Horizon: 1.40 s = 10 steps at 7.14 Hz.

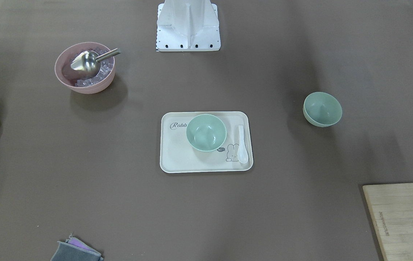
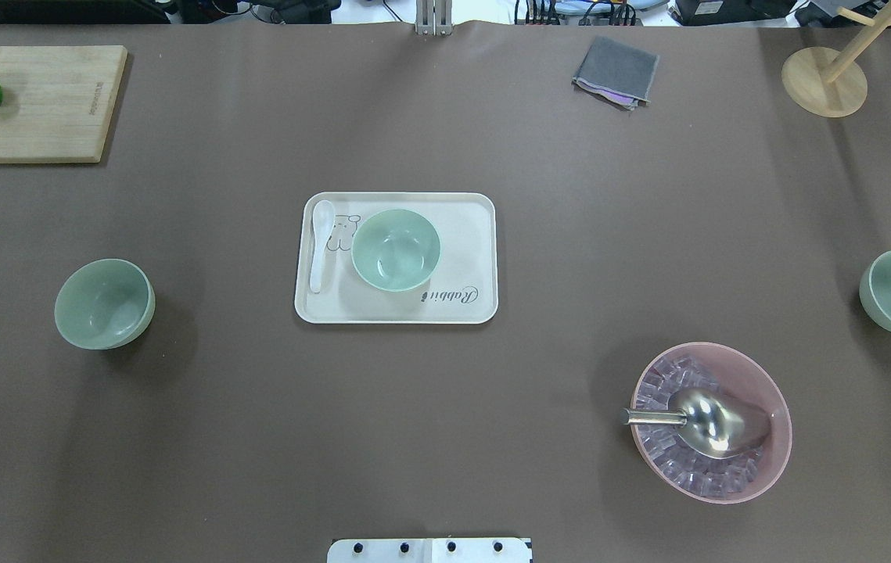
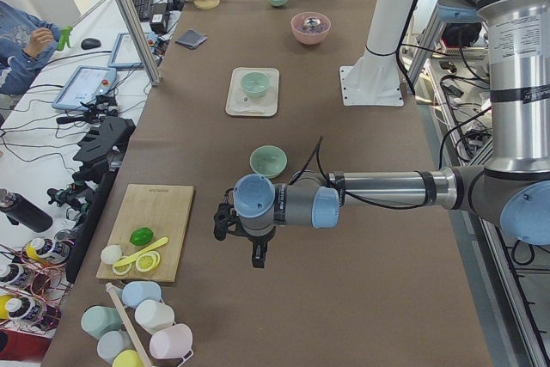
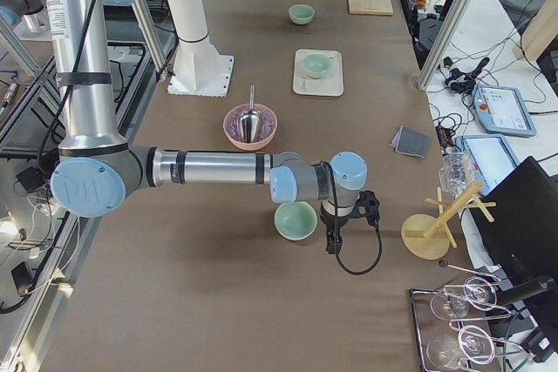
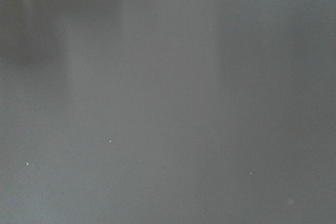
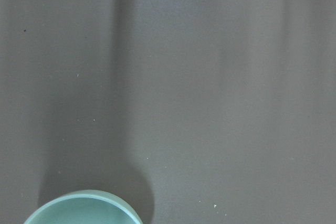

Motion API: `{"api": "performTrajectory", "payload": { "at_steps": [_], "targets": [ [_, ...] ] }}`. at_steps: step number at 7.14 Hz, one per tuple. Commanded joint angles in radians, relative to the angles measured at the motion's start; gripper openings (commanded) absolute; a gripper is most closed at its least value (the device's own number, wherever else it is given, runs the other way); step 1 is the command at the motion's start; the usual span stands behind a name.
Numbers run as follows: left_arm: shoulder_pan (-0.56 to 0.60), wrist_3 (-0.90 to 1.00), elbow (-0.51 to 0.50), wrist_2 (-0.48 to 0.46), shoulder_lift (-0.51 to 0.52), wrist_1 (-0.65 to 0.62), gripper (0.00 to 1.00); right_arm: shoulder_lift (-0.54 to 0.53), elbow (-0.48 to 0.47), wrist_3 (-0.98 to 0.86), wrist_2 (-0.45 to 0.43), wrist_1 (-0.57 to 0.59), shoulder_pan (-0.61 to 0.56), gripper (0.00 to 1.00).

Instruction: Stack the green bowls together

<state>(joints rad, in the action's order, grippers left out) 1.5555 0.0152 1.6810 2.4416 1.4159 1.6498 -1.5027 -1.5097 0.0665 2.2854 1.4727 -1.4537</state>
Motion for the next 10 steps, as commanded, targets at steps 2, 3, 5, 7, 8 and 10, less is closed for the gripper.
{"api": "performTrajectory", "payload": {
  "at_steps": [2, 3, 5, 7, 8, 10],
  "targets": [
    [0.0, 0.002, 0.0, 0.002, 0.008, 0.01, 0.98, -0.001, -0.02, -0.002, 0.003, -0.005, -0.001, 1.0],
    [-0.002, 0.003, -0.012, 0.002, 0.009, 0.01, 0.98, -0.001, -0.02, -0.001, 0.002, -0.003, -0.001, 1.0],
    [-0.002, 0.002, -0.003, 0.002, 0.008, 0.012, 0.98, 0.001, -0.029, -0.001, 0.003, -0.005, -0.001, 1.0],
    [-0.002, 0.002, -0.003, 0.002, 0.018, 0.012, 0.98, 0.002, -0.04, -0.001, 0.002, -0.005, -0.001, 1.0],
    [-0.002, -0.001, 0.0, 0.004, 0.021, 0.013, 0.98, 0.002, -0.04, -0.001, 0.003, -0.005, -0.001, 1.0],
    [-0.002, 0.0, -0.003, 0.002, 0.028, 0.013, 0.98, 0.006, -0.05, -0.001, 0.002, -0.005, -0.001, 1.0]
  ]
}}
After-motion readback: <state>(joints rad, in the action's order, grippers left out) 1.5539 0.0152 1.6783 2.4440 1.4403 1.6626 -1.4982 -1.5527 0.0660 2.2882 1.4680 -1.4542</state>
